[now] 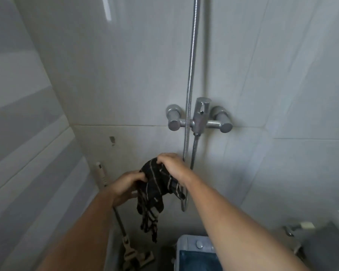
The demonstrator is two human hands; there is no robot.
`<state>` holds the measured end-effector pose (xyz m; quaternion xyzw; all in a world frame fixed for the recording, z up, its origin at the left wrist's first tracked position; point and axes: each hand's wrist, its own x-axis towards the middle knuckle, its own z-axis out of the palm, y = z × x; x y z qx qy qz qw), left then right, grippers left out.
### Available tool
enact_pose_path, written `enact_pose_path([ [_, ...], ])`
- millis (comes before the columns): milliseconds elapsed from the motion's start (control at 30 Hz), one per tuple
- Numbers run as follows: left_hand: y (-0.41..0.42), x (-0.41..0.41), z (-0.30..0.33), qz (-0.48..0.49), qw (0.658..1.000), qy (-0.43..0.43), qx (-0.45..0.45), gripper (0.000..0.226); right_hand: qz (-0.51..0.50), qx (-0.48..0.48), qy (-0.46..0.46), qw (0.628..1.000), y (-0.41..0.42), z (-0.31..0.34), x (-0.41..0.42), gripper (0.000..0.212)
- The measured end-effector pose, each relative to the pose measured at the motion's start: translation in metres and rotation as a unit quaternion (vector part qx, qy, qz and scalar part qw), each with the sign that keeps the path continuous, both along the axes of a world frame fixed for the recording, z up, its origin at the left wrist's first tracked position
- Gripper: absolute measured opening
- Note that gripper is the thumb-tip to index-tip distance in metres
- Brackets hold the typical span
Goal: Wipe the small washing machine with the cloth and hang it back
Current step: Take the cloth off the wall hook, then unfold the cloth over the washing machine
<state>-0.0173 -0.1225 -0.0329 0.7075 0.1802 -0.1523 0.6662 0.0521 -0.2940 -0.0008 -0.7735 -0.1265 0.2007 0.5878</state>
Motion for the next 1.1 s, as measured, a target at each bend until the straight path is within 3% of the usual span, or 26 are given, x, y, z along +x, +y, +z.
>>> enact_pose_path([
  [100, -0.026, -0.007, -0.048, -0.044, 0.996, 0.068, -0.033, 0.060, 0.017, -0.077, 0.010, 0.997, -0.037, -0.047, -0.014, 0.013],
  [300, -0.084, -0.032, -0.175, -0.067, 0.970, 0.211, -0.097, 0.045, -0.006, -0.133, 0.079, 0.988, -0.105, -0.227, -0.041, 0.011],
  [367, -0.099, -0.043, -0.231, -0.057, 0.970, 0.218, -0.093, 0.040, -0.048, -0.127, 0.094, 0.986, -0.123, -0.303, -0.058, 0.005],
  [467, -0.126, -0.064, -0.303, -0.019, 0.974, 0.207, -0.093, 0.040, -0.208, -0.115, 0.084, 0.968, -0.155, -0.396, -0.093, 0.010],
  [533, -0.143, -0.077, -0.338, 0.006, 0.983, 0.161, -0.092, 0.045, -0.257, -0.093, 0.141, 0.952, -0.180, -0.435, -0.123, 0.034],
  [600, -0.161, -0.091, -0.358, 0.028, 0.989, 0.099, -0.103, 0.046, -0.171, -0.035, 0.252, 0.952, -0.198, -0.450, -0.163, 0.050],
  [667, -0.179, -0.107, -0.364, 0.046, 0.991, 0.044, -0.115, 0.044, -0.124, 0.036, 0.267, 0.955, -0.206, -0.458, -0.192, 0.056],
  [767, -0.208, -0.139, -0.359, 0.044, 0.992, -0.005, -0.116, 0.040, -0.181, 0.159, 0.247, 0.938, -0.211, -0.454, -0.228, 0.064],
  [833, -0.222, -0.161, -0.350, 0.033, 0.995, -0.023, -0.091, 0.040, -0.228, 0.203, 0.206, 0.930, -0.217, -0.439, -0.251, 0.052],
  [967, -0.235, -0.185, -0.330, 0.019, 0.998, -0.059, -0.018, 0.062, -0.288, 0.212, 0.134, 0.924, -0.238, -0.416, -0.273, 0.043],
  [1033, -0.237, -0.195, -0.319, 0.009, 0.996, -0.078, 0.031, 0.081, -0.295, 0.199, 0.127, 0.926, -0.245, -0.402, -0.278, 0.055],
  [1100, -0.237, -0.201, -0.311, -0.032, 0.991, -0.103, 0.078, 0.083, -0.295, 0.169, 0.121, 0.933, -0.251, -0.386, -0.279, 0.069],
])
